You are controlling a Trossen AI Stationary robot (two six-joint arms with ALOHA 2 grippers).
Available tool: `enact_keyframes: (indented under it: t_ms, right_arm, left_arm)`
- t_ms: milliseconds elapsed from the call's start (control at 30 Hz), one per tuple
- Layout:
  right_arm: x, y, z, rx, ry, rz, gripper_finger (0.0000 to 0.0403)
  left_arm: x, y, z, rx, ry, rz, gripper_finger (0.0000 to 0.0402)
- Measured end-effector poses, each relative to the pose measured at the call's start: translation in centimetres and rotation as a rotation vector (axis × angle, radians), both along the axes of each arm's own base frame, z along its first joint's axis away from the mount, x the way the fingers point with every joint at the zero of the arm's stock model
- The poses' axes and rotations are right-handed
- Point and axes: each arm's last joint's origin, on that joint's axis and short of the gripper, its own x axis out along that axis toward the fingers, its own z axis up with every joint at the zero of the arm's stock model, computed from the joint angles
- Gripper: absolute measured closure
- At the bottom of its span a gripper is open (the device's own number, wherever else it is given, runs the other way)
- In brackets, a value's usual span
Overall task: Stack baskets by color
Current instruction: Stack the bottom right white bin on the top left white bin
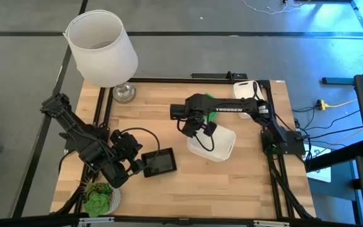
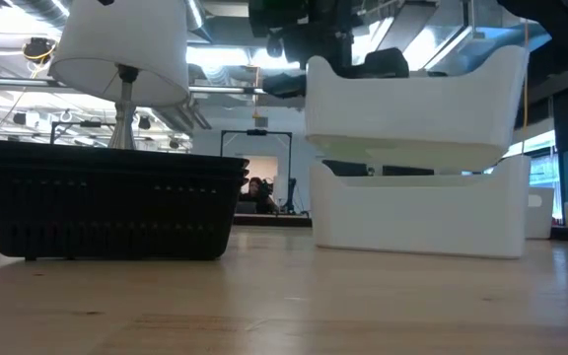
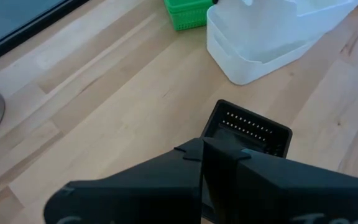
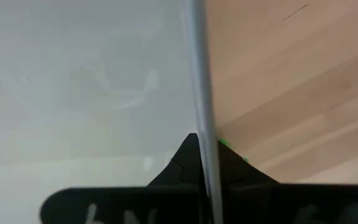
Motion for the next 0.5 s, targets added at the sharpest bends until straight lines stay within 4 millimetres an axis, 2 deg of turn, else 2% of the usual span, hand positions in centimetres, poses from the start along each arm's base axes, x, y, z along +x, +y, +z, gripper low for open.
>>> enact_keyframes:
  t_ms: [500]
  right_arm:
    - [-0.1, -1.2, -0.4, 0.049, 0.021, -0.028, 0.0403]
  left_arm:
    - [0.0, 0.0, 0.0, 0.001, 0.0, -0.001, 0.0401]
